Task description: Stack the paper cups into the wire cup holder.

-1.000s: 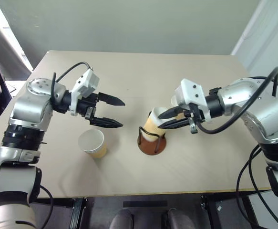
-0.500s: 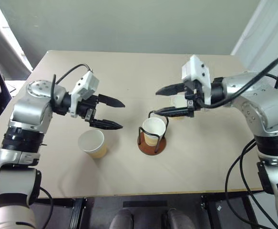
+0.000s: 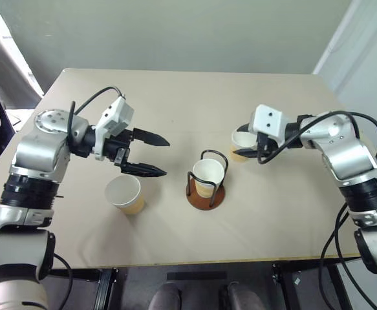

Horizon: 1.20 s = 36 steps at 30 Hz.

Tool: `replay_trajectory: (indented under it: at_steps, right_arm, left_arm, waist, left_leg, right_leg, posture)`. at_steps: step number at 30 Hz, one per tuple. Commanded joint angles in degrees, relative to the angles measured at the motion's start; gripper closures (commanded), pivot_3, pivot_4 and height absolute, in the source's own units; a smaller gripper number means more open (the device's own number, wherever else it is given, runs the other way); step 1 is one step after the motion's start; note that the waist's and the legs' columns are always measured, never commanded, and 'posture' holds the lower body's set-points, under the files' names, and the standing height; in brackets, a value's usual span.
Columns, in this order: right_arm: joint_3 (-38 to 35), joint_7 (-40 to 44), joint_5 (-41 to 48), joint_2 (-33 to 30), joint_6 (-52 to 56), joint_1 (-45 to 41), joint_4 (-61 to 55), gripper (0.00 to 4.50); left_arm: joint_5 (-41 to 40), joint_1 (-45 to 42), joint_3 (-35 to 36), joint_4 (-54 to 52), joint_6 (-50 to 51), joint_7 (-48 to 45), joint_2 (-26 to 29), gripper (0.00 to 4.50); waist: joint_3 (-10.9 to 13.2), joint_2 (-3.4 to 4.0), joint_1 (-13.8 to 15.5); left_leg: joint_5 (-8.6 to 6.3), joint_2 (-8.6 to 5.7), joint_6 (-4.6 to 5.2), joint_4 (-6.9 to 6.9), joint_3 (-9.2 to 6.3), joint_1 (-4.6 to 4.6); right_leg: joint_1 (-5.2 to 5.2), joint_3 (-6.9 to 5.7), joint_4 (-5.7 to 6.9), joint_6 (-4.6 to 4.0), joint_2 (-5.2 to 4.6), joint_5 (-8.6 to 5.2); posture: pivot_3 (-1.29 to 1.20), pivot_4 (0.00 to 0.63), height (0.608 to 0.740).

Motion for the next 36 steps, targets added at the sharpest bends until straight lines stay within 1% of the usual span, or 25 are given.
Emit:
replay_trajectory:
  at_steps: [1, 14, 16, 18, 22, 23, 24, 30, 36]
  right_arm:
    - [0.1, 0.5, -2.7, 0.4, -3.1, -1.2, 2.6, 1.46]
    - [2.3, 1.5, -11.1, 4.1, -11.9, -5.7, 18.0, 1.46]
    - [2.4, 1.6, -12.0, 4.7, -12.7, -6.2, 19.6, 1.82]
    - [2.2, 2.0, -12.5, 5.2, -13.0, -6.5, 20.6, 2.34]
    - [0.6, 4.6, -10.9, 5.8, -10.2, -6.7, 19.7, 3.82]
    - [0.0, 5.4, -10.0, 5.8, -8.9, -6.7, 18.9, 4.26]
    - [-0.6, 6.2, -9.2, 5.7, -7.6, -6.7, 17.9, 4.48]
    - [-3.6, 9.6, -5.4, 3.8, -0.4, -6.7, 10.8, 4.48]
    - [-7.9, 13.9, 0.9, -1.6, 9.8, -7.8, -1.5, 4.48]
  left_arm:
    - [-0.2, -0.1, 2.0, -1.9, -0.5, -1.1, 0.4, 0.0]
    - [-0.3, -0.2, 2.2, -2.4, 0.1, -0.5, 0.2, 0.0]
    - [-0.3, -0.2, 2.2, -2.5, 0.2, -0.4, 0.2, 0.0]
    - [-0.3, -0.1, 2.2, -2.7, 0.2, -0.4, 0.2, 0.0]
    - [-0.2, -0.4, 2.1, -2.5, 0.2, -0.8, 0.3, 0.0]
    - [-0.2, -0.4, 2.0, -2.4, 0.1, -1.0, 0.3, 0.0]
    - [-0.1, -0.5, 2.0, -2.3, -0.1, -1.2, 0.3, 0.0]
    - [0.0, -0.9, 1.8, -1.8, -1.6, -2.0, 0.2, 0.0]
    - [0.1, -2.0, 0.4, 0.2, -4.2, -2.1, 1.5, 0.0]
  waist:
    - [0.0, 0.0, 0.0]
    - [0.0, 0.0, 0.0]
    - [0.0, 0.0, 0.0]
    - [0.0, 0.0, 0.0]
    - [0.0, 0.0, 0.0]
    - [0.0, 0.0, 0.0]
    - [0.0, 0.0, 0.0]
    - [0.0, 0.01, 0.1]
    - [0.0, 0.02, 0.1]
  left_leg:
    - [0.0, 0.0, 0.0, 0.0, 0.0, 0.0]
    - [0.0, 0.0, 0.0, -0.02, 0.01, -0.06]
    - [0.0, 0.0, 0.0, -0.03, 0.01, -0.07]
    - [0.0, 0.0, -0.01, -0.06, 0.02, -0.08]
    - [0.0, 0.0, -0.01, -0.1, 0.03, -0.09]
    - [0.01, 0.0, -0.02, -0.11, 0.03, -0.1]
    - [0.01, 0.0, -0.02, -0.11, 0.03, -0.11]
    - [0.02, 0.0, -0.04, -0.14, 0.03, -0.19]
    - [0.02, 0.0, -0.05, -0.16, 0.02, -0.26]
  right_leg:
    - [-0.01, 0.0, 0.0, 0.0, 0.0, 0.0]
    - [-0.07, 0.0, 0.01, 0.0, 0.0, 0.0]
    - [-0.07, 0.0, 0.01, -0.01, 0.0, 0.0]
    - [-0.08, 0.0, 0.02, -0.01, 0.0, 0.01]
    - [-0.08, 0.0, 0.03, -0.01, 0.0, 0.01]
    - [-0.08, 0.0, 0.04, -0.01, 0.0, 0.01]
    - [-0.08, -0.01, 0.04, -0.01, 0.0, 0.01]
    - [-0.08, -0.03, 0.03, -0.01, 0.0, 0.01]
    - [-0.1, -0.05, 0.0, -0.01, 0.0, 0.01]
  posture:
    - [0.0, 0.15, 0.74]
    - [0.0, 0.15, 0.74]
    - [0.0, 0.15, 0.74]
    - [0.0, 0.15, 0.74]
    - [0.0, 0.15, 0.74]
    - [0.0, 0.15, 0.74]
    - [0.0, 0.15, 0.74]
    - [0.0, 0.15, 0.74]
    - [0.0, 0.15, 0.74]
